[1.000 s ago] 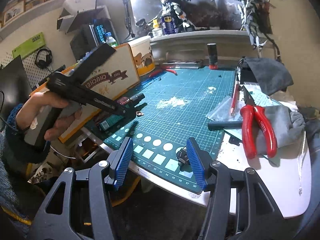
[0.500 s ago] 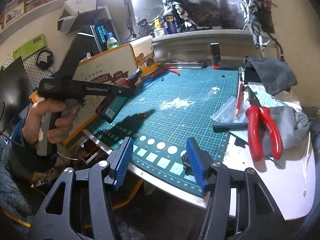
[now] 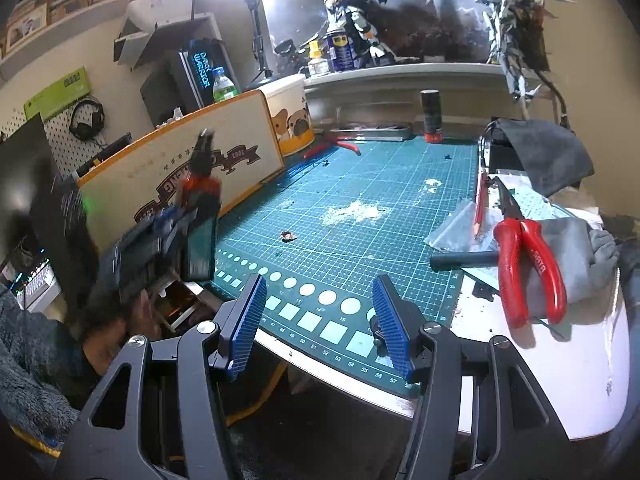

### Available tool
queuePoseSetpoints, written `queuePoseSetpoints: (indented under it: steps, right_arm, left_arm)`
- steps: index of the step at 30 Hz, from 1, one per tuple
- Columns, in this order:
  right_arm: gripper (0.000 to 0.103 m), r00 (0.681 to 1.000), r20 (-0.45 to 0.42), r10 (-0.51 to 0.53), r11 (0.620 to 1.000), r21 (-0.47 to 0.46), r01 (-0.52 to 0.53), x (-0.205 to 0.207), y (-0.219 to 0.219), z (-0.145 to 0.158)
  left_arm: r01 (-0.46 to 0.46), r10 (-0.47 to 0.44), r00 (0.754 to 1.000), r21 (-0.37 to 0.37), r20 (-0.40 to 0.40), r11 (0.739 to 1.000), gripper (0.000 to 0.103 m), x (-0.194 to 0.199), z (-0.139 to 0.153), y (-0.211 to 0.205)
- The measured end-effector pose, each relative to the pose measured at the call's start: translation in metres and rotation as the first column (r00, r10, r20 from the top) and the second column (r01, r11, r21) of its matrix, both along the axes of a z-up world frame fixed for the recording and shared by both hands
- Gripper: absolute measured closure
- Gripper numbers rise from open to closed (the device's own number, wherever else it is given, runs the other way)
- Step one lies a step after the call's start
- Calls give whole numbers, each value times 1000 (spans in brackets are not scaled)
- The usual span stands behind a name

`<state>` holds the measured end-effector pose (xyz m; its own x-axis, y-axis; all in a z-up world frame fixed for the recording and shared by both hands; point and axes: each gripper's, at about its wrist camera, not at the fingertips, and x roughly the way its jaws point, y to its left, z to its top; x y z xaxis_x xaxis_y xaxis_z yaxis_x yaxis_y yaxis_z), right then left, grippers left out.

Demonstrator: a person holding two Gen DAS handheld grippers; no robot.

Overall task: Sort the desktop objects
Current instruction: 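Lift the bottle with the left gripper and turn it upright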

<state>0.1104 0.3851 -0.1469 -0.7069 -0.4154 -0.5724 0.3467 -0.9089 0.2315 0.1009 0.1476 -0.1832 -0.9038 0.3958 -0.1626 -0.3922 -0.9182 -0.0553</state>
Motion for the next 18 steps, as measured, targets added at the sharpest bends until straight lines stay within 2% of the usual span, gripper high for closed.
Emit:
queuePoseSetpoints:
  steps: [1,9,18]
  right_arm:
    - [50,1000,-1,-2,1000,-4,2,0,1,0]
    - [50,1000,3,9,1000,-5,-9,2,-5,0]
    - [50,1000,6,11,1000,-5,-11,2,-7,-1]
  left_arm:
    - [-14,14,999,-2,-43,1000,66,8,-3,0]
    - [-18,18,1000,5,1,1000,66,10,-4,1]
    - [-64,66,996,38,-64,997,67,-8,20,4]
